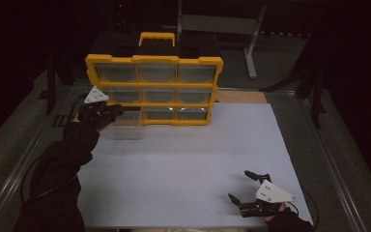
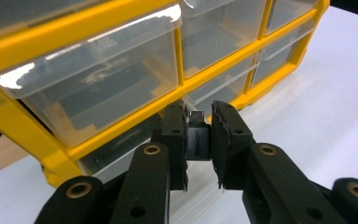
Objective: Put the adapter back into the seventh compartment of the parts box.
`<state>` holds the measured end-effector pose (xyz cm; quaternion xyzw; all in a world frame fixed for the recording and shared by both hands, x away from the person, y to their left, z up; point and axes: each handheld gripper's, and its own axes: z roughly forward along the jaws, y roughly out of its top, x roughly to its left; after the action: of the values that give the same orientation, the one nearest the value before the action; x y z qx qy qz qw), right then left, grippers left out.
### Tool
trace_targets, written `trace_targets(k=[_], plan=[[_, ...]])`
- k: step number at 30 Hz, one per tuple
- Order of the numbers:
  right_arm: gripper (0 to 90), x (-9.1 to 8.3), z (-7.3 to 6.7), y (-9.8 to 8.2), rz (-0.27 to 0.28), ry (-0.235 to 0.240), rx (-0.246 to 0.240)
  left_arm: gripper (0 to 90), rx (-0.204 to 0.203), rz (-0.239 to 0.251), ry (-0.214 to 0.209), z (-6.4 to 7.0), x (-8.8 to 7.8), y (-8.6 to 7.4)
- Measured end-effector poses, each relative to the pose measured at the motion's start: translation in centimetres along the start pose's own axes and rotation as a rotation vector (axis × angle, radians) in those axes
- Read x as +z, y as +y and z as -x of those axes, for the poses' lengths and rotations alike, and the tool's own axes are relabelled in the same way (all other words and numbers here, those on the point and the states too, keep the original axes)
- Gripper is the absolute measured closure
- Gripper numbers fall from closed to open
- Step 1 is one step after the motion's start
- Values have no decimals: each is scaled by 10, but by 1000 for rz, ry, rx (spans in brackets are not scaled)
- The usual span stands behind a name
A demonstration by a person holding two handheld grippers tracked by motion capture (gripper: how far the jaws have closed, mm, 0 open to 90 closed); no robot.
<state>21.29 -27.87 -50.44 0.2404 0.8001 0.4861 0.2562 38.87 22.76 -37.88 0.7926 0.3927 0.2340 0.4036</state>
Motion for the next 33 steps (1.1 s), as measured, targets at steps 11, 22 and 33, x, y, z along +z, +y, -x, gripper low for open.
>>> trace_targets(k=[11,22,33], plan=[[79,0,0,0,0,0,0,766,-35,-17,7,-2,18,-11],[79,0,0,0,0,-1,0,765,-50,-68,2,1,30,-19],[79,0,0,0,0,0,0,764,-50,-126,-9,3,40,-18]])
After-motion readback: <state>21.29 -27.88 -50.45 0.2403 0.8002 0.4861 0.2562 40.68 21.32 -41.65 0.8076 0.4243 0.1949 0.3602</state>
